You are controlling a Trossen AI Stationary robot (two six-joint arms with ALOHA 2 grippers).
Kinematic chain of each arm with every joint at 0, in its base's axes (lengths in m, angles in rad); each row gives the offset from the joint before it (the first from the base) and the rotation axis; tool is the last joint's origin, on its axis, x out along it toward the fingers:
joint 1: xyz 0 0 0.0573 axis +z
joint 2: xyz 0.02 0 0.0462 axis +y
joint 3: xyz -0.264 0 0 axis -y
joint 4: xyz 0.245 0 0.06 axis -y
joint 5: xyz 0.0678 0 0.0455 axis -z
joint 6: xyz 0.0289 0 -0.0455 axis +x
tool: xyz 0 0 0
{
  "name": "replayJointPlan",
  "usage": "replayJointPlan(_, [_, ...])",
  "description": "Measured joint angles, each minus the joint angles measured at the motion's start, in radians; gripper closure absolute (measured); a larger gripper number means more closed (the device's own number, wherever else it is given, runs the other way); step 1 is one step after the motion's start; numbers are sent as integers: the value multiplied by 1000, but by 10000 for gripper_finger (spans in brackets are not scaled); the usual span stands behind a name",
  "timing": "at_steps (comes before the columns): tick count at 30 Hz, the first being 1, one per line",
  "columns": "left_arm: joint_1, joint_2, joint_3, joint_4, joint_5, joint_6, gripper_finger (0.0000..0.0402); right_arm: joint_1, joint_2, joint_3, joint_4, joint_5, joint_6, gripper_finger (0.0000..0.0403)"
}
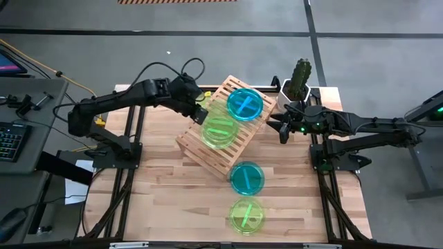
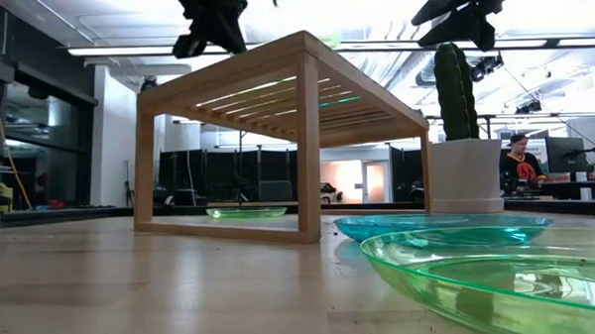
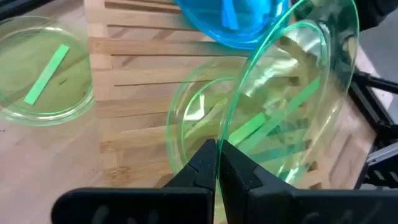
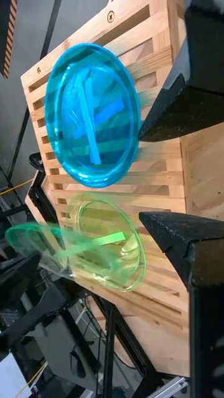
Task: Place and stack plates onto a shelf
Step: Stack the middle green plate on top of the green plate on the shelf, then stack the top green plate on top of the green plate on the shelf
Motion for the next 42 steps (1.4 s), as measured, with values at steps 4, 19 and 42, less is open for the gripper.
replayJointPlan(4, [1,29,0,-34,5,0,401,0,0,0,-12,0,0,226])
replayJointPlan(19, [1,35,0,-40,45,57,360,0,0,0,-15,23,1,226])
replayJointPlan(42, [168,-89,10,120,-7,270,249,0,0,0,101,34,3,226])
